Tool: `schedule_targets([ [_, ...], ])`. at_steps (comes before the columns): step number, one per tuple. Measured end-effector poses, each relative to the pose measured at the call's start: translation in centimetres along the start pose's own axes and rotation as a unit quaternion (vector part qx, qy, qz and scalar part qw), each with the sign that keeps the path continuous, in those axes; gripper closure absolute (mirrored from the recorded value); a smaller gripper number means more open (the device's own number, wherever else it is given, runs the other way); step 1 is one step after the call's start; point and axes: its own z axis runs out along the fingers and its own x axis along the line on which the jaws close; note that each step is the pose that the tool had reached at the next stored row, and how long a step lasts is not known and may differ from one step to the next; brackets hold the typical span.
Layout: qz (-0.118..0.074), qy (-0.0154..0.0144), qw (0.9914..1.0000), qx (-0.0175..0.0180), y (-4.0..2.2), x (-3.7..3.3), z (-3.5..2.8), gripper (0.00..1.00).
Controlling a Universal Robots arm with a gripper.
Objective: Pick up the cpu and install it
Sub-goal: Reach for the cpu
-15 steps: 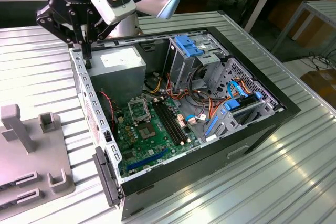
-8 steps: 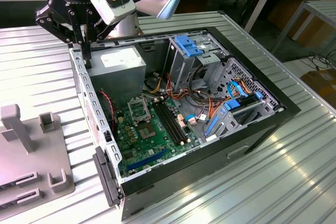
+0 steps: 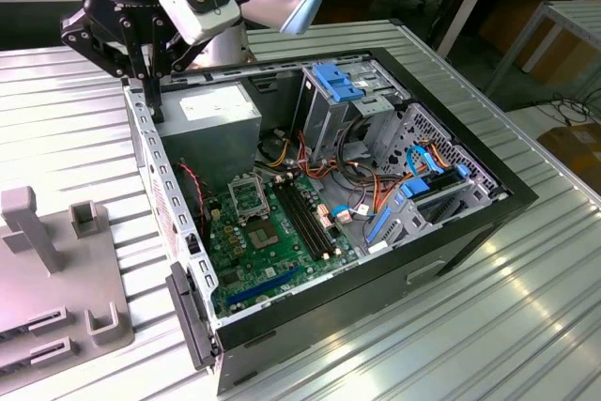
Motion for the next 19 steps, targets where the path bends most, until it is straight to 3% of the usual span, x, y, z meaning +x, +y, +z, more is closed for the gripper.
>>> schedule_targets([
  [19,0.000,0.0000,1.00000,0.0000,-0.06,0.80,-0.02,0.85],
])
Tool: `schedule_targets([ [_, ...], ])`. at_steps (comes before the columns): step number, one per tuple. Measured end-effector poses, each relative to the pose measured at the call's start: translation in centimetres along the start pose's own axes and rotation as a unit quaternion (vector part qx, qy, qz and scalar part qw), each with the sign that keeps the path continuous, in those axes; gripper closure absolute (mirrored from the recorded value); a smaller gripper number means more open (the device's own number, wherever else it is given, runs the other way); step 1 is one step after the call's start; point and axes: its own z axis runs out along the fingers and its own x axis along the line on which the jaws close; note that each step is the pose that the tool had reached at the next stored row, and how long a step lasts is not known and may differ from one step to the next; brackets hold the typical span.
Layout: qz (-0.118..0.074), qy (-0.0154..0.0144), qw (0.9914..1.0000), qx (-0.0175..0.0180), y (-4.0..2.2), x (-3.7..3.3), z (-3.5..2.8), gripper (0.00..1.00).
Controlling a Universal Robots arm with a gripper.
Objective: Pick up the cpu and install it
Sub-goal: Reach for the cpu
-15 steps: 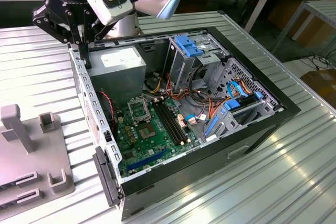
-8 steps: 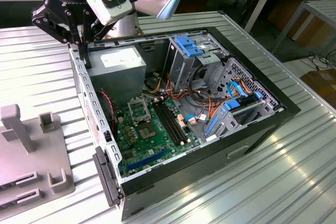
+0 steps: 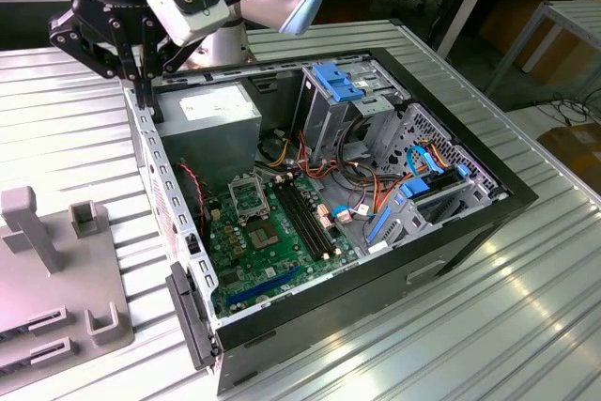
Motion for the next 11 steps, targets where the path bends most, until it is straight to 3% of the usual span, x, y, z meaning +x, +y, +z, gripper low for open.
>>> schedule_targets([
  [11,0.000,0.0000,1.00000,0.0000,-0.05,0.71,-0.02,0.85],
])
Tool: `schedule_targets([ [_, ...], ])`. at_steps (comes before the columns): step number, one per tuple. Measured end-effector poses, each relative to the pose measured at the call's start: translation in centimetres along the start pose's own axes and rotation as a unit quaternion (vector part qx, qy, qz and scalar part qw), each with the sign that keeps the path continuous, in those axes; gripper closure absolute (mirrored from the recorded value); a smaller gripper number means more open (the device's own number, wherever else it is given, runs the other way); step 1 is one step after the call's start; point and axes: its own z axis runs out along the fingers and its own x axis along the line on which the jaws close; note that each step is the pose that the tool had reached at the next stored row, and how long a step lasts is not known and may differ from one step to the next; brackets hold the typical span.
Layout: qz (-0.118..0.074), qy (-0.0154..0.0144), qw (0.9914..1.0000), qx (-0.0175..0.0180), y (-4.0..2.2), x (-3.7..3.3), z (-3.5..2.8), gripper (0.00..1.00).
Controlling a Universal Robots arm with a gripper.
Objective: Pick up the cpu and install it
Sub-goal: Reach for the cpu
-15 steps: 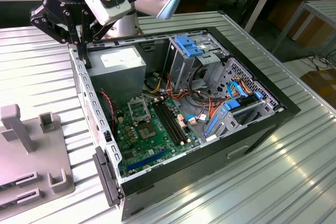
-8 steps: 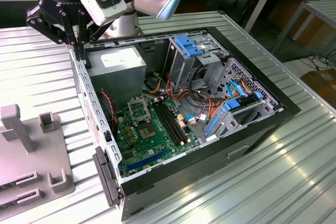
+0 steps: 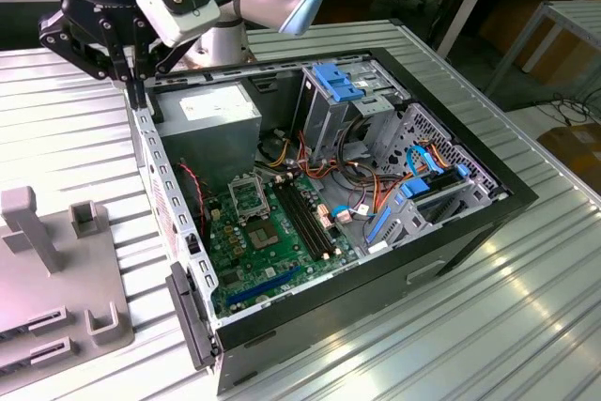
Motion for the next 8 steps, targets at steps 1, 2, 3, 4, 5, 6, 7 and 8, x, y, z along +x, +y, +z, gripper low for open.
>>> schedule_targets([
  [1,0.000,0.0000,1.00000,0.0000,0.00,0.06,0.00,0.85],
  [2,0.000,0.0000,1.00000,0.0000,-0.01,0.12,-0.01,0.85],
  [3,0.000,0.0000,1.00000,0.0000,-0.01,0.18,-0.01,0.85],
  [4,0.000,0.0001,1.00000,0.0000,-0.02,0.23,-0.01,0.85],
  [5,0.000,0.0000,1.00000,0.0000,-0.02,0.29,-0.01,0.85],
  [6,0.000,0.0000,1.00000,0.0000,-0.03,0.34,-0.01,0.85],
  [7,0.000,0.0000,1.00000,0.0000,-0.03,0.39,-0.01,0.85],
  [8,0.000,0.0000,1.00000,0.0000,-0.03,0.45,-0.01,0.85],
])
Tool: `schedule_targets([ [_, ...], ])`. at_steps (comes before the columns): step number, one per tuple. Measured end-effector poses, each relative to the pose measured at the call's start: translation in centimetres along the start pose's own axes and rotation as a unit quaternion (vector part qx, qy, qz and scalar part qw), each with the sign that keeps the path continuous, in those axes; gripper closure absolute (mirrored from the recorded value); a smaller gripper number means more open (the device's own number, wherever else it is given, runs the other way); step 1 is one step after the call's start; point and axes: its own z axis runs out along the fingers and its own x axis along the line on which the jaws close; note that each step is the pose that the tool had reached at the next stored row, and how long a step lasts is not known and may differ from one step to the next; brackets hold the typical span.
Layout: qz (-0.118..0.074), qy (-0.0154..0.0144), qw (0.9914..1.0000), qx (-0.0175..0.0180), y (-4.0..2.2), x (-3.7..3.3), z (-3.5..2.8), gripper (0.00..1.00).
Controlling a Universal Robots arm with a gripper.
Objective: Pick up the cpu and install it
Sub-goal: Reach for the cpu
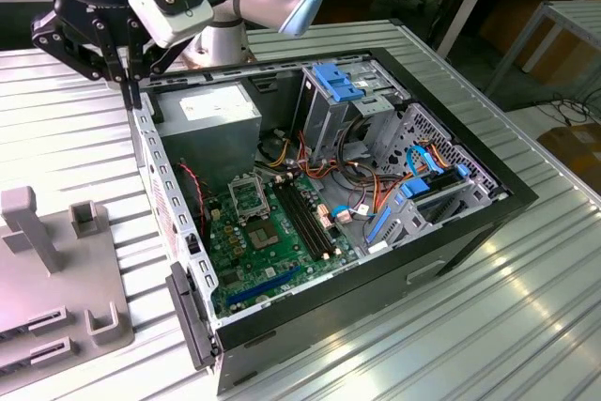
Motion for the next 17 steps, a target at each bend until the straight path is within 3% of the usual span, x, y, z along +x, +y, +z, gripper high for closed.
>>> schedule_targets([
  [17,0.000,0.0000,1.00000,0.0000,-0.09,1.16,-0.03,0.85],
])
